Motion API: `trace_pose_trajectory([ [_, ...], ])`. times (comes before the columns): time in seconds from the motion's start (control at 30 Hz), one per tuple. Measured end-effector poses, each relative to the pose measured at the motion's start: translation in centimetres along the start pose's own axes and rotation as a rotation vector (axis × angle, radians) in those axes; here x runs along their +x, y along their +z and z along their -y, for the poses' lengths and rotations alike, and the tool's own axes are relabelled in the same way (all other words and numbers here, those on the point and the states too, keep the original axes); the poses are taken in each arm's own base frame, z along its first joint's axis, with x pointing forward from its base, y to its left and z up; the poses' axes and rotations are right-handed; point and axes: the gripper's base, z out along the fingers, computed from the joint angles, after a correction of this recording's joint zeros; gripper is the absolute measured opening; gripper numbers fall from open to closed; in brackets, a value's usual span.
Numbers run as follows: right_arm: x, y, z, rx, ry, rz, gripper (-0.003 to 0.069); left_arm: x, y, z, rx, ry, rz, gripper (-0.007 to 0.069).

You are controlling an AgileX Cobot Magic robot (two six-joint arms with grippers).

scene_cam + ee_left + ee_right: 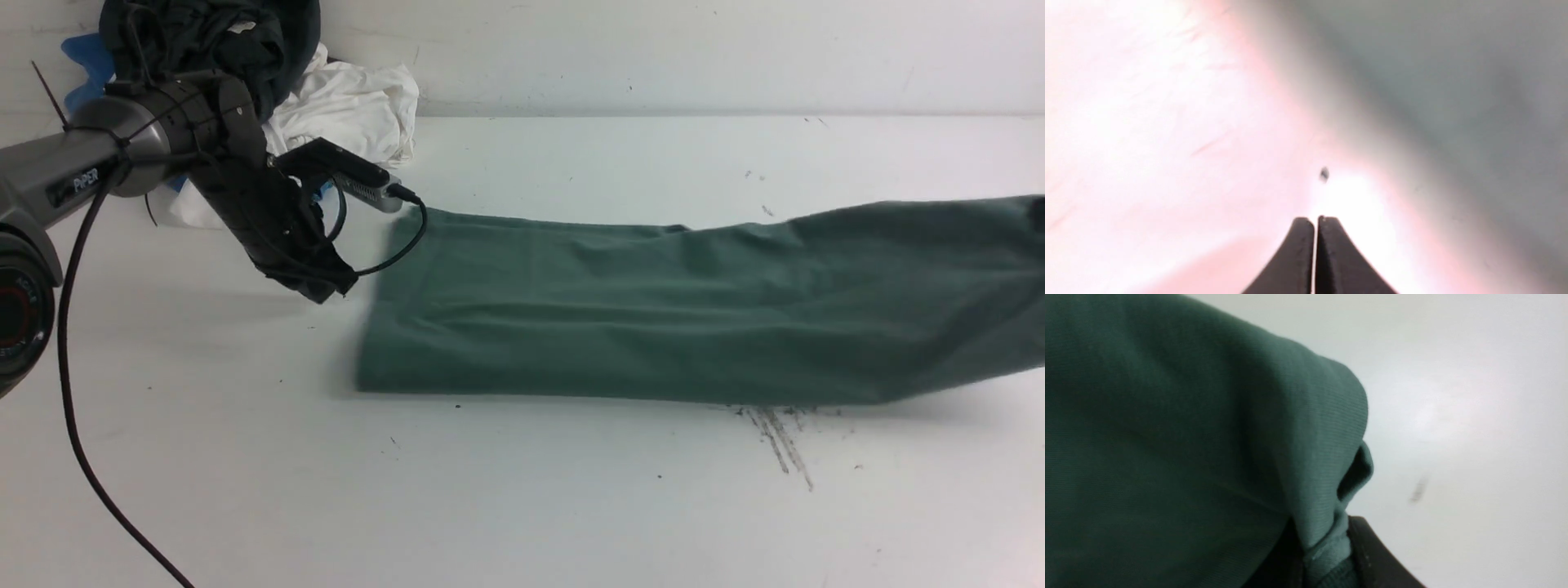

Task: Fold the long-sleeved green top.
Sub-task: Use the right arm to drag the right edge of the fabric to the left and folds it over the left edge

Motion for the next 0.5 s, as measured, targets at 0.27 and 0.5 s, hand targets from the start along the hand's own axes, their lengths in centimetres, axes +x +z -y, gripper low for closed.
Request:
trace_pose_trajectory([
  [0.27,-1.3,-7.4,-2.1,-0.113,-0.029,0.188,0.0083,-1.6,-7.8,0.9,-0.037,0.036,0.09,-0.0007],
  [0.5,-3.0,-13.5,-14.2,-0.469,-0.226,0.38,0.0083,-1.4,-9.7,1.4,-0.033,0.044,0.088,-0.0007],
])
